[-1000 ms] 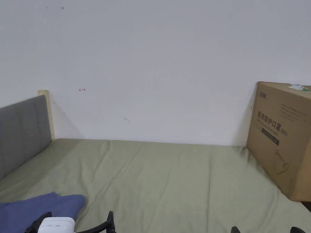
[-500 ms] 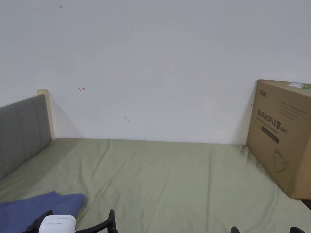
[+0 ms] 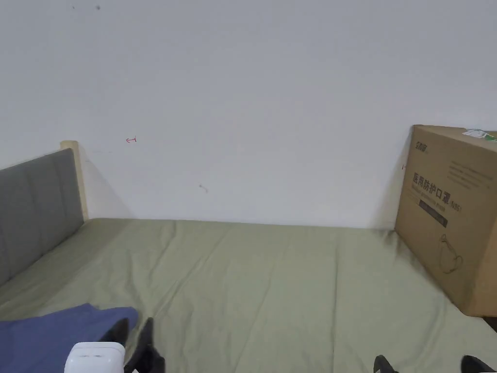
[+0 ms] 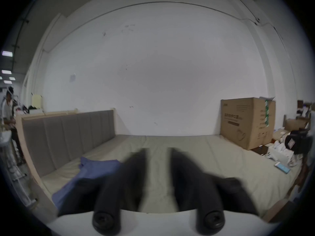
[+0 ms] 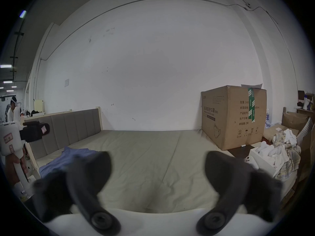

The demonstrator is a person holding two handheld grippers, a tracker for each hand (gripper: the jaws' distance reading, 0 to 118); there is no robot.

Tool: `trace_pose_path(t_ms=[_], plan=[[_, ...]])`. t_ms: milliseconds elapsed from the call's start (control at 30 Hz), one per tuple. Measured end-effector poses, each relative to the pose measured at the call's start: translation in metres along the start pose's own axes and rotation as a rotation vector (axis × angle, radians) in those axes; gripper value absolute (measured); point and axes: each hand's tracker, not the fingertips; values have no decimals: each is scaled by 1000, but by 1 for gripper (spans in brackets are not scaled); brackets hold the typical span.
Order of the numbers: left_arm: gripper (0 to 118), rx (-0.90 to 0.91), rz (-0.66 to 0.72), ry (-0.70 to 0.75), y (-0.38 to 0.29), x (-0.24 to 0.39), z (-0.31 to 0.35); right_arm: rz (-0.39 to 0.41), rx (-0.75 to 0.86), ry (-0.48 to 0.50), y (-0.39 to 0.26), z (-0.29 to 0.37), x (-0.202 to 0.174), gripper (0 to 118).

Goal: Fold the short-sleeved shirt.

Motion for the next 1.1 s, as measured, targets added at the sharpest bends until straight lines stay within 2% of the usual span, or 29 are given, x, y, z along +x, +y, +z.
trace_pose_path(t_ms=[33, 67, 100, 167, 233, 500, 600, 700, 933, 1100], plan=[[4, 8, -24, 40, 0, 3, 0, 25, 12, -22, -1, 2, -1, 0], [1, 17, -23, 48, 0, 3, 0, 56, 23, -36, 0, 2, -5, 0], [0, 0, 10, -20, 1, 1, 0, 101, 19, -178, 5, 5, -8, 0], [0, -31, 18, -34, 2, 1, -2, 3, 31, -37, 16, 11, -1, 0], [0, -29, 10, -33, 0, 2, -1, 19, 13, -90, 13, 11, -1, 0], [0, -36, 25, -33, 2, -13, 1, 54, -6, -65, 8, 2, -11, 0], [0, -46, 30, 33, 0, -36, 13, 81, -18, 1, 5, -10, -32, 0], [0, -58, 11, 150, -4, -69, 32, 85, -19, 117, 7, -23, -69, 0], [0, -120, 30, 406, -17, -149, 91, 111, -51, 439, -7, -52, -175, 0], [0, -151, 66, 482, -30, -181, 108, 124, -68, 552, -14, -65, -224, 0]])
